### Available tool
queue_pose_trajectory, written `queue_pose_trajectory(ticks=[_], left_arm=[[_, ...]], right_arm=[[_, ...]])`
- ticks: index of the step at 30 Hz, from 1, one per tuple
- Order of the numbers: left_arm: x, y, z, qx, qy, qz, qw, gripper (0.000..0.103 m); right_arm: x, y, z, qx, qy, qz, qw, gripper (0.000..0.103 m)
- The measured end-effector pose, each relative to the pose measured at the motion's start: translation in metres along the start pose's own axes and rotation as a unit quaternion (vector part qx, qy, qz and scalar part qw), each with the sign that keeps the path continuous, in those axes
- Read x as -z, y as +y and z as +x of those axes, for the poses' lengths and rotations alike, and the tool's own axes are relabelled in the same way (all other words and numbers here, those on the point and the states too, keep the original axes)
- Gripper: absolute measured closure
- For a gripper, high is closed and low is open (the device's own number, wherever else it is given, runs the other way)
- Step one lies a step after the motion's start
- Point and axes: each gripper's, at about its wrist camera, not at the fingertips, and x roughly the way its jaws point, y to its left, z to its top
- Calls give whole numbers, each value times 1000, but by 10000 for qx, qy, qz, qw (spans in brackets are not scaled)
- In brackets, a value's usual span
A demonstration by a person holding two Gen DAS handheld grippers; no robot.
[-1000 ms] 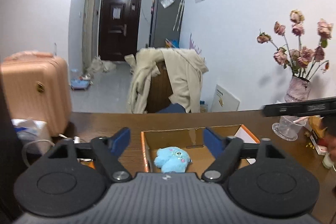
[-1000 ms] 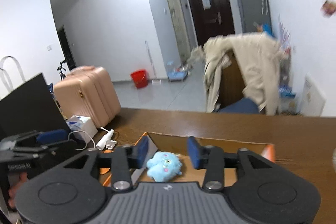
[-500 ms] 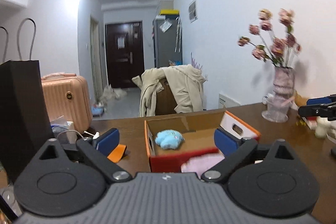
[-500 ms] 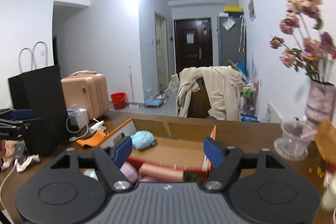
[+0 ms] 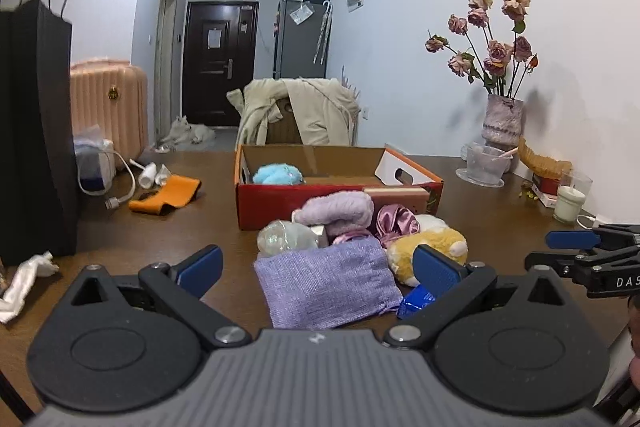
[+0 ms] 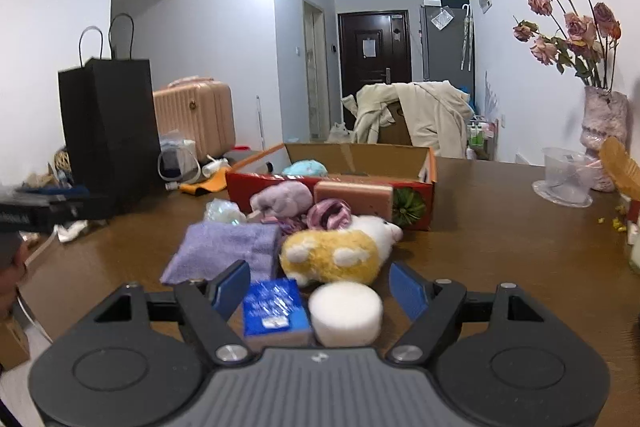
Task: Organize soft objects
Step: 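Grasp the lavender cloth pouch with the left gripper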
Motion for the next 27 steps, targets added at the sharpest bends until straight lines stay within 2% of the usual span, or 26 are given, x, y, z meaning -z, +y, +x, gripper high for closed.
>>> queue_pose_trajectory(ticks=[3, 5, 7, 9, 12, 17, 19, 20, 22, 24, 26, 27], left_arm=[[13, 10, 23, 40, 248, -179, 9995, 1], [20, 18, 40, -46, 425, -320, 9986, 4], [26, 27, 53, -65, 498, -493, 9975, 12], [30, 35, 66, -11, 535, -649, 9965, 15], [34, 47, 84, -2, 700, -825, 9941, 20], [39, 60, 102, 304, 1030, -1108, 9880, 32], [40, 64, 106, 516, 1133, -1202, 9849, 53], [40, 64, 107, 632, 1152, -1244, 9835, 59], [41, 64, 107, 737, 1145, -1259, 9827, 77], [41, 60, 105, 765, 1097, -1187, 9839, 85], [41, 57, 100, 796, 1062, -1126, 9847, 87], [42, 55, 96, 819, 1044, -1112, 9849, 89]], right_arm=[[0, 8, 20, -206, 148, 29, 9997, 27], [-2, 15, 38, -323, 259, -36, 9991, 28], [-7, 22, 60, -379, 351, -92, 9986, 34], [-14, 28, 81, -436, 358, -98, 9984, 35], [-26, 35, 124, -394, 509, -82, 9979, 45], [-29, 56, 172, -244, 891, -402, 9949, 50], [-22, 65, 183, -231, 1045, -581, 9926, 54], [-19, 68, 185, -173, 1080, -662, 9918, 55], [-17, 73, 187, -28, 1124, -753, 9908, 61], [-17, 73, 186, 32, 1200, -741, 9900, 67], [-15, 71, 182, 0, 1255, -700, 9896, 77], [-14, 70, 179, -47, 1227, -652, 9903, 87]])
